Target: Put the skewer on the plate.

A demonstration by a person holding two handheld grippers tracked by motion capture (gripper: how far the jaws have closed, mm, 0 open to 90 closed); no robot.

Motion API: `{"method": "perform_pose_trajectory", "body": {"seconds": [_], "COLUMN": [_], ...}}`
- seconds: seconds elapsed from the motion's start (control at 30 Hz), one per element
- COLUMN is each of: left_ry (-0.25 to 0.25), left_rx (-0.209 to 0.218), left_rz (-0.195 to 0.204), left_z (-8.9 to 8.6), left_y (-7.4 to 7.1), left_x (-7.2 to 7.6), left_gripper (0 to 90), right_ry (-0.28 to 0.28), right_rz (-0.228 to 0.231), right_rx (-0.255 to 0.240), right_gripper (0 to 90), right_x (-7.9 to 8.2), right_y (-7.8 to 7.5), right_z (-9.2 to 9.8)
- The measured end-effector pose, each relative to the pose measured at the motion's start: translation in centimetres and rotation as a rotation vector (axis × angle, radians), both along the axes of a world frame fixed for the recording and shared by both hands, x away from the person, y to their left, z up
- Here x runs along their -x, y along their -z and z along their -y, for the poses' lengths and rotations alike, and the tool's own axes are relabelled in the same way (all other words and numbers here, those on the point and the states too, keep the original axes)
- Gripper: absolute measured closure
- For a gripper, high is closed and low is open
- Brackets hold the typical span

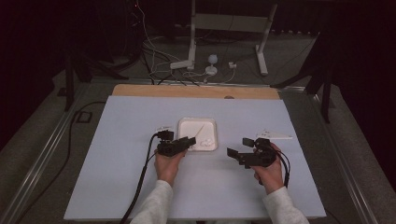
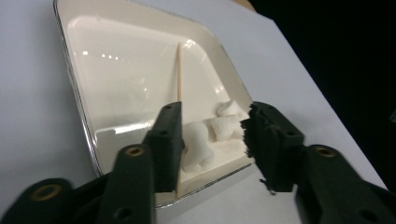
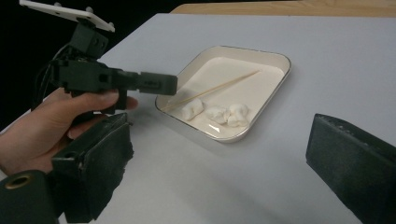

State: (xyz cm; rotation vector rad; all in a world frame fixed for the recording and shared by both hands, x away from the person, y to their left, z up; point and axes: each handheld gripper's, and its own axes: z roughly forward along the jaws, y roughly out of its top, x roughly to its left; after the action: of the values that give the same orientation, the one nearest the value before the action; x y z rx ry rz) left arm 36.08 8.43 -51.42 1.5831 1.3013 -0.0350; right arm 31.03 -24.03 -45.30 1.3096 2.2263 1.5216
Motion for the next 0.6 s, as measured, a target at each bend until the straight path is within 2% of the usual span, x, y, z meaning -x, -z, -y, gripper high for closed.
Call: {"method": "perform_pose_trajectory", "body": {"seconds": [0.23, 0.33, 0.53, 0.6], "left_ry": [0.000, 0.008, 0.016, 0.019], "left_rx": [0.032, 0.039, -0.008, -0.032], "left_rz": [0.060, 0.099, 0.176, 0.203], "left_z": [-1.3, -2.0, -3.8, -4.5], "left_y": [-1.5, -2.3, -4.0, -4.4], "left_x": [0.5, 0.9, 2.0, 2.4], "left_gripper": [30.3, 25.5, 16.4, 14.1], "right_ry": [-0.002, -0.003, -0.002, 0.001], "right_rz": [0.006, 0.012, 0.026, 0.037], "right_rx": [-0.001, 0.004, 0.001, 0.014], "right_gripper": [6.6, 6.6, 6.5, 6.5], "right_x": [0.1, 0.2, 0.3, 0.4], "right_y": [0.0, 0.0, 0.0, 0.0], "right_z": [0.0, 0.0, 0.2, 0.2]}}
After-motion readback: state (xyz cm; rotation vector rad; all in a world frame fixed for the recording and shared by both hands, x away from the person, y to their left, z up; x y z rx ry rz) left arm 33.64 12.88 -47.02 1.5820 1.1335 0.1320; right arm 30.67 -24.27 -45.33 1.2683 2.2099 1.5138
